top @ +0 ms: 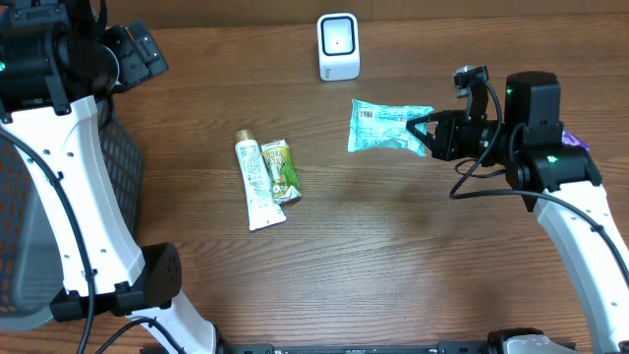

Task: Scan the item barcode
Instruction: 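Lift the mint-green pack and carry it toward the white scanner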

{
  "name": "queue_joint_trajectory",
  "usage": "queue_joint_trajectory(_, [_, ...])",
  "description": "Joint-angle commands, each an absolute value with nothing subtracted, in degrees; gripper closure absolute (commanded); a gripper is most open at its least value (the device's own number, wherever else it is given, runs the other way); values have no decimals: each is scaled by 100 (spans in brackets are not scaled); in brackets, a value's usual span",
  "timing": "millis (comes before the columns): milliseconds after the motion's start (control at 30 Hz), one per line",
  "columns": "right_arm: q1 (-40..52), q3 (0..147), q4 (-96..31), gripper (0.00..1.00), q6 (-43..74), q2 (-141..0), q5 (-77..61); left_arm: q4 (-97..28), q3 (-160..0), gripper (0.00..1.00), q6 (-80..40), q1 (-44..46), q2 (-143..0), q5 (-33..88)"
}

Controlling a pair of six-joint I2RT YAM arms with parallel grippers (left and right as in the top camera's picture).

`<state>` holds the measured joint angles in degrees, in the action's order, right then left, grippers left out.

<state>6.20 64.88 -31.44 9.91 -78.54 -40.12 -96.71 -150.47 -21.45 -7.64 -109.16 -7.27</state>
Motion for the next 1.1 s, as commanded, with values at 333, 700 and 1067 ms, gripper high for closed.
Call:
queue_joint_trajectory(333, [1852, 6958, -2626, 96, 217, -7870, -307, -9679, -15041, 0, -2228, -786, -10940, -698])
queue_joint_trajectory(700, [2180, 10226, -3306, 96, -1046, -10344, 1074, -9679, -15041, 0, -2228, -786, -10940, -698])
queue_joint_trajectory(1067, [2366, 10989, -2102, 96, -3044, -11843, 1553, -9679, -15041, 0, -2228, -786, -10940, -698])
